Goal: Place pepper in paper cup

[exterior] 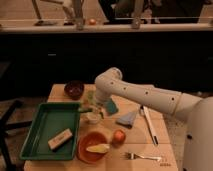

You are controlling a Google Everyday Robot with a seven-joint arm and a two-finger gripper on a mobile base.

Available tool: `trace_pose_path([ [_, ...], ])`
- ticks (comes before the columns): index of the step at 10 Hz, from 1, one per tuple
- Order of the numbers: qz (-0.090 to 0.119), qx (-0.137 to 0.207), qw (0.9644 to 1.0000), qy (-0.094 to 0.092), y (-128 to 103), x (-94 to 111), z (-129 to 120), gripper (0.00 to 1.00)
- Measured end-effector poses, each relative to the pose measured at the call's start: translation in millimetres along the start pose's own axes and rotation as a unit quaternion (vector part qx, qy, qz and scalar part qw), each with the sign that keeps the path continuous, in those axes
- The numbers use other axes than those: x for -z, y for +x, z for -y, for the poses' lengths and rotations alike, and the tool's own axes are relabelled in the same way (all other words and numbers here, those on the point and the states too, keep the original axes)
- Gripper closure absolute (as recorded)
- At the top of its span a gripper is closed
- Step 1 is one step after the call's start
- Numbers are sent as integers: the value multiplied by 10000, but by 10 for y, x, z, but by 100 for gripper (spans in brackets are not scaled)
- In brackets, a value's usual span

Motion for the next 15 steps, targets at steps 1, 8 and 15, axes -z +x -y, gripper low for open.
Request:
trace_pose_path([
  [1,-1,3,10000,-1,0,-1,-1,96],
  [8,-1,1,10000,0,7,1,0,96],
  [15,-2,-2,10000,1,10,1,1,61],
])
